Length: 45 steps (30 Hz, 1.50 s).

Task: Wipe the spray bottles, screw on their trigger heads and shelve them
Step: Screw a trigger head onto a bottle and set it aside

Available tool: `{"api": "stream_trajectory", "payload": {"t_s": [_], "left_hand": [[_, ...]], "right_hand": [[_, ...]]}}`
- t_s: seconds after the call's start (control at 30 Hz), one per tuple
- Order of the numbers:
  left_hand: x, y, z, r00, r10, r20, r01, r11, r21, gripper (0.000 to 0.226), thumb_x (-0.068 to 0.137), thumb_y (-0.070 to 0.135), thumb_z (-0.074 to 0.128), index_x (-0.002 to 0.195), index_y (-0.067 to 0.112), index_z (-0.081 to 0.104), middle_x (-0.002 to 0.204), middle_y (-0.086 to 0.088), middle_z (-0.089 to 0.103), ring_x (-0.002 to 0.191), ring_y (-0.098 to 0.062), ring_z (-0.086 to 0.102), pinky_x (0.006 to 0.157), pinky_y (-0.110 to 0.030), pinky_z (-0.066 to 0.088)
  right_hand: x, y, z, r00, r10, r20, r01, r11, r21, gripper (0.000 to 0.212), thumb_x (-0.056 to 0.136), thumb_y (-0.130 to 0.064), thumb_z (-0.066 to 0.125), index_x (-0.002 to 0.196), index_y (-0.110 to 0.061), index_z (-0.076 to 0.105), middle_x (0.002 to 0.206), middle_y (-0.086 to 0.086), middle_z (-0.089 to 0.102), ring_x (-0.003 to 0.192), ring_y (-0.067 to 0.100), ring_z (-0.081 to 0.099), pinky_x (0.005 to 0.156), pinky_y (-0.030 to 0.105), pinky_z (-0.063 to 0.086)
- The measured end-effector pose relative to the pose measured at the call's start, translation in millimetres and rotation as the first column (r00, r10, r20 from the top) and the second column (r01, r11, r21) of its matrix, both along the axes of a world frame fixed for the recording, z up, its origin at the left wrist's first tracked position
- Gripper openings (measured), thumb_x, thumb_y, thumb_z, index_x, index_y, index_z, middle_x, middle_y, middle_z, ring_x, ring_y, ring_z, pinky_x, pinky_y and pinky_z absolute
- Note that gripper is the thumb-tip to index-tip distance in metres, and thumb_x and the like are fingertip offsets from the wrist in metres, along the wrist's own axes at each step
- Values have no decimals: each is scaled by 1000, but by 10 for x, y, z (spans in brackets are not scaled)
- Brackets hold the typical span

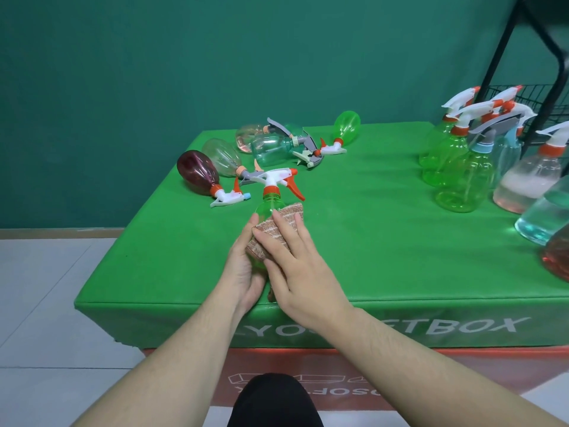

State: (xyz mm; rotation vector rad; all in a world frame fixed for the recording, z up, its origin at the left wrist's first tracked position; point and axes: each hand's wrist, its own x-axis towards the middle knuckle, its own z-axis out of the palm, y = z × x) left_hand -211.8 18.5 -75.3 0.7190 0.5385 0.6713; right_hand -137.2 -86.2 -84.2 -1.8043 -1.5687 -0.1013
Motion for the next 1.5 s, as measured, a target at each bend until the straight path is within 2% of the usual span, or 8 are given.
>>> {"api": "stream_trajectory", "payload": {"t_s": [0.2,0.6,0.8,1.03,1.17,1.27,1.4,1.5], "left_hand": [[-5,-52,74,998,-54,-22,55,997,48,41,109,36,41,113,11,72,108,-11,78,94,-19,77,78,-31,63],[-7,20,32,999,-23,23,22,999,32,43,105,36,43,122,9,72,112,-14,75,93,-26,73,75,-36,61],[37,16,41,1000,16,5,-16,999,30,47,106,47,43,110,13,75,103,-8,78,89,-20,75,76,-31,62],[11,9,27,999,-13,-36,15,997,71,66,84,56,69,132,10,69,125,-14,72,108,-29,71,98,-40,58],[40,-52,97,999,-48,-21,50,995,89,40,95,45,59,93,13,83,95,-7,78,82,-21,75,83,-32,61],[162,-172,215,999,-39,-16,41,993,108,41,95,41,56,81,16,84,89,-4,78,76,-19,74,75,-29,61],[435,-440,362,996,-67,-61,75,985,153,52,99,51,48,79,20,85,94,-6,79,79,-19,76,81,-33,55],[669,-620,376,986,-56,-156,83,982,172,60,87,64,58,116,15,76,110,-10,78,94,-23,77,79,-35,57]], "right_hand": [[21,159,160,996,-45,-72,47,999,21,54,99,-40,36,152,-33,41,168,-6,15,156,21,-1,126,35,6],[177,552,503,827,-100,-553,96,995,-36,42,105,-32,44,146,-36,48,150,-10,48,133,-1,43,117,32,32],[29,406,293,873,-55,-484,75,997,22,47,108,-30,36,154,-23,36,156,-2,38,142,4,33,118,25,25],[-105,214,93,938,-56,-343,55,998,-13,54,109,-36,28,160,-28,13,168,-5,6,154,11,9,124,30,12],[-95,162,104,909,-39,-414,74,995,68,53,107,-36,29,159,-29,20,166,-3,14,152,8,14,125,31,14],[-24,123,199,812,-32,-583,159,973,167,50,107,-33,30,156,-24,30,158,0,31,143,4,30,121,23,20],[220,4,402,520,-109,-847,339,937,88,41,110,-36,25,143,-21,46,136,1,58,124,15,53,94,21,38],[383,-69,435,313,-137,-940,424,906,9,57,99,-59,23,137,-25,47,130,6,63,121,26,58,108,42,42]]}}
